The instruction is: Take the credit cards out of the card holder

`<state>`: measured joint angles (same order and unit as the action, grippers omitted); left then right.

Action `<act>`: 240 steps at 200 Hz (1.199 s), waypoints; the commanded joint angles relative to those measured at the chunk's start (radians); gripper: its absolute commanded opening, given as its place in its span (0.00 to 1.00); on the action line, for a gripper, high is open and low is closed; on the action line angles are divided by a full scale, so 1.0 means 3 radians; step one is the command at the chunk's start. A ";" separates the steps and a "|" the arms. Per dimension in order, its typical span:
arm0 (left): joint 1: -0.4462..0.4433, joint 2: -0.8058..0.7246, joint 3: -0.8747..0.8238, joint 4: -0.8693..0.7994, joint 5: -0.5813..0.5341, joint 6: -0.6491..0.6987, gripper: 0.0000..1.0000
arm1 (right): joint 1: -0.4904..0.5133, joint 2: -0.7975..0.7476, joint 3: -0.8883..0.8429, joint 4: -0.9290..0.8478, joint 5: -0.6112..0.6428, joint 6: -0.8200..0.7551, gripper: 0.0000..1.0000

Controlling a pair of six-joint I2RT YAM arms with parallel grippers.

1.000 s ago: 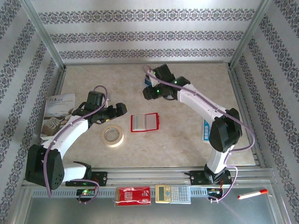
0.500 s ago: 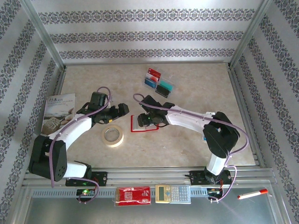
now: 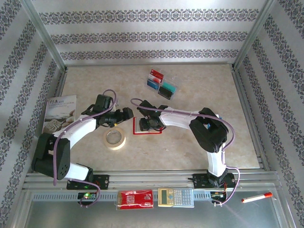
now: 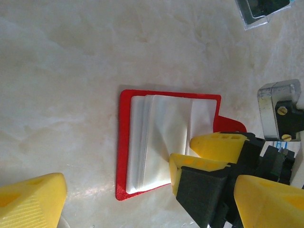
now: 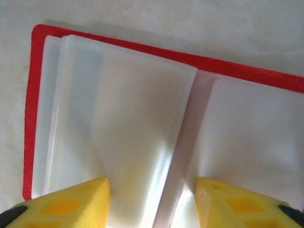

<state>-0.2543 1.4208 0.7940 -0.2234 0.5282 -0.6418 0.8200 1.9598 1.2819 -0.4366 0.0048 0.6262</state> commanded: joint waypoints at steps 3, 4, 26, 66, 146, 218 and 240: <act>-0.0078 0.0105 0.0066 0.0004 0.0106 -0.0051 0.86 | -0.0044 0.0162 -0.0077 -0.0146 0.0202 -0.0012 0.47; -0.0083 0.0108 0.0065 0.0004 0.0106 -0.0053 0.86 | -0.0041 0.0164 -0.0079 -0.0148 0.0205 -0.0014 0.47; -0.0147 0.0171 0.0058 0.0037 0.0131 -0.0089 0.76 | -0.0058 0.0189 -0.0177 -0.0136 0.0226 -0.0032 0.42; -0.0270 0.0317 0.0012 0.0274 0.0262 -0.0260 0.54 | -0.0094 0.0196 -0.0344 0.0004 0.0105 -0.0046 0.35; -0.0441 0.0618 0.0000 0.0445 0.0393 -0.0422 0.30 | -0.0110 0.0204 -0.0413 0.0137 -0.0016 -0.0054 0.31; -0.0497 0.0699 -0.0025 0.0333 0.0248 -0.0372 0.31 | -0.0115 0.0209 -0.0422 0.0156 -0.0012 -0.0057 0.30; -0.0508 0.0747 0.0002 0.0252 0.0161 -0.0346 0.32 | -0.0115 0.0199 -0.0421 0.0155 -0.0006 -0.0062 0.30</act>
<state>-0.3935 1.6264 0.7940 -0.1188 0.6136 -0.7532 0.8001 1.9434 1.2140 -0.3241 -0.0231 0.6224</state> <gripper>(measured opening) 0.314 0.302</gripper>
